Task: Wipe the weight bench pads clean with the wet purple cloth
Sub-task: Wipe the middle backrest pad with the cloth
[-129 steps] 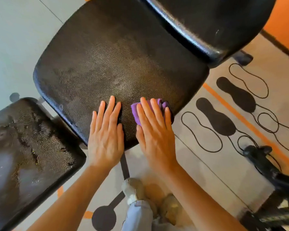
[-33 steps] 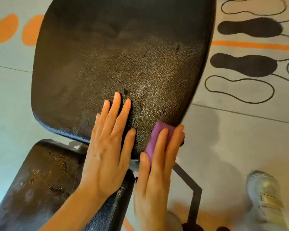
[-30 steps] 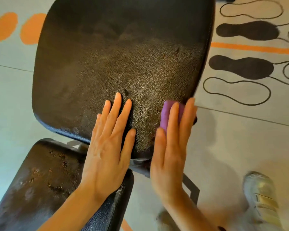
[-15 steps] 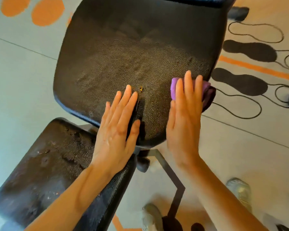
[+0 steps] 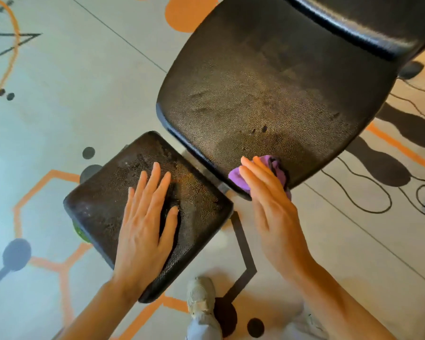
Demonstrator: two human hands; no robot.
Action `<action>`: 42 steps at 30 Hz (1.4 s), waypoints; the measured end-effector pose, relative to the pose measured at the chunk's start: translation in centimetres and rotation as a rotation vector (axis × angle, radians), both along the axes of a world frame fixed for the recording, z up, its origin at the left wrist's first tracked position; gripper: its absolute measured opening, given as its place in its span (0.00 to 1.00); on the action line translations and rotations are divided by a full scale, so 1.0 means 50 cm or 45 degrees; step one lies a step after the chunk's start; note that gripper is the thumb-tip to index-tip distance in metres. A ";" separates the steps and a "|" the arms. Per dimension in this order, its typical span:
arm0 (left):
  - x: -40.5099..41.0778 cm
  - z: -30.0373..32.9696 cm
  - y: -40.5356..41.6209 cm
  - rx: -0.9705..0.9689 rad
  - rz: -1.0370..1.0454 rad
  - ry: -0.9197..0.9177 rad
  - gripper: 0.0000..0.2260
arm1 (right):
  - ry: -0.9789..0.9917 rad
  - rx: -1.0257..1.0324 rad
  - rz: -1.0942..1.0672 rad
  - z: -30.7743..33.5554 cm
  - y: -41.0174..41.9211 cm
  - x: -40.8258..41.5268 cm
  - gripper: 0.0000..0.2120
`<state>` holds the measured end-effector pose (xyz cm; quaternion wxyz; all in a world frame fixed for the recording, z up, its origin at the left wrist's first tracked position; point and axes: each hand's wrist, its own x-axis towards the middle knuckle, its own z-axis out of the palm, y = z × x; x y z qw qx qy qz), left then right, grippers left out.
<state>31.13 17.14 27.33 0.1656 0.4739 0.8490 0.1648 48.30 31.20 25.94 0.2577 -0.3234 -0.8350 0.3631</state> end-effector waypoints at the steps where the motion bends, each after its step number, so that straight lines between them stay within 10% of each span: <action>1: -0.003 0.002 -0.005 0.005 0.022 0.001 0.26 | 0.008 -0.004 0.025 0.006 -0.001 -0.008 0.19; 13: -0.067 0.001 -0.052 -0.001 0.149 0.063 0.27 | -0.035 -0.345 0.330 0.005 -0.042 -0.139 0.19; 19: -0.075 -0.011 -0.058 -0.091 0.067 0.099 0.27 | -0.375 0.154 0.525 -0.038 -0.032 -0.108 0.21; 31: -0.061 -0.020 -0.052 -0.149 0.005 0.189 0.25 | -0.306 0.040 0.050 -0.053 -0.140 -0.083 0.19; 42: -0.060 -0.024 -0.051 -0.150 0.022 0.210 0.25 | -0.369 0.040 0.234 -0.058 -0.071 -0.088 0.21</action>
